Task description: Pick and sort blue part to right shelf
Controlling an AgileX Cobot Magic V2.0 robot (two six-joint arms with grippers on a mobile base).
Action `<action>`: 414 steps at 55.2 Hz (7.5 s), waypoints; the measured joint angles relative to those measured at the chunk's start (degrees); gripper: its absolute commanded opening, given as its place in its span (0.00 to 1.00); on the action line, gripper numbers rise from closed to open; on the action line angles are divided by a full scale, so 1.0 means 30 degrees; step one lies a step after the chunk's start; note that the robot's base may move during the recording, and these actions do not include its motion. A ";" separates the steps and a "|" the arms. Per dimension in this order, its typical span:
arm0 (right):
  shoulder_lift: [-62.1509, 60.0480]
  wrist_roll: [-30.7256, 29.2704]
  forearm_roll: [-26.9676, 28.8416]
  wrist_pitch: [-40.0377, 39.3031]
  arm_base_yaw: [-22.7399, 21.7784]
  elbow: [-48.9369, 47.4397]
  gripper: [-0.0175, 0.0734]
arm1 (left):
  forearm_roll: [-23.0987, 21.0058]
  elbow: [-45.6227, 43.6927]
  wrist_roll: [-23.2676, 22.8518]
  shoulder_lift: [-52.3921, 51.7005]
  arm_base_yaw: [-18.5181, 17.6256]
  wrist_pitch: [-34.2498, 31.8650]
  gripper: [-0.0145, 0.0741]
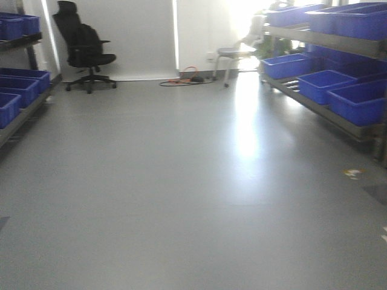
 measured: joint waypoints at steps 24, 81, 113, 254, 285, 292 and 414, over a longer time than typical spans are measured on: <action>0.0000 0.0000 0.0000 0.0000 0.0000 0.0000 0.43 | 0.0000 0.0000 0.0000 0.0000 0.0000 0.0000 0.54; 0.0000 0.0000 0.0000 0.0000 0.0000 0.0000 0.43 | 0.0000 0.0073 0.0000 0.0219 0.0000 0.0000 0.54; 0.0000 0.0000 0.0000 0.0000 0.0000 0.0000 0.43 | 0.0000 0.0073 0.0000 0.0219 0.0000 0.0000 0.54; 0.0000 0.0000 0.0000 0.0000 0.0000 0.0000 0.43 | 0.0000 0.0037 0.0000 0.0219 0.0000 -0.0357 0.54; 0.0000 0.0000 0.0000 -0.0035 0.0000 0.0000 0.43 | -0.3271 -1.0558 0.2464 1.4110 0.0000 0.0587 0.54; 0.0000 0.0000 0.0000 -0.0066 0.0000 0.0000 0.43 | -0.3665 -1.2044 0.2507 1.8564 0.0000 0.0186 0.54; 0.4061 0.1642 0.0251 0.2749 0.0000 -0.0412 0.43 | -0.4224 -0.8018 0.2471 1.5405 0.0070 -0.1731 0.31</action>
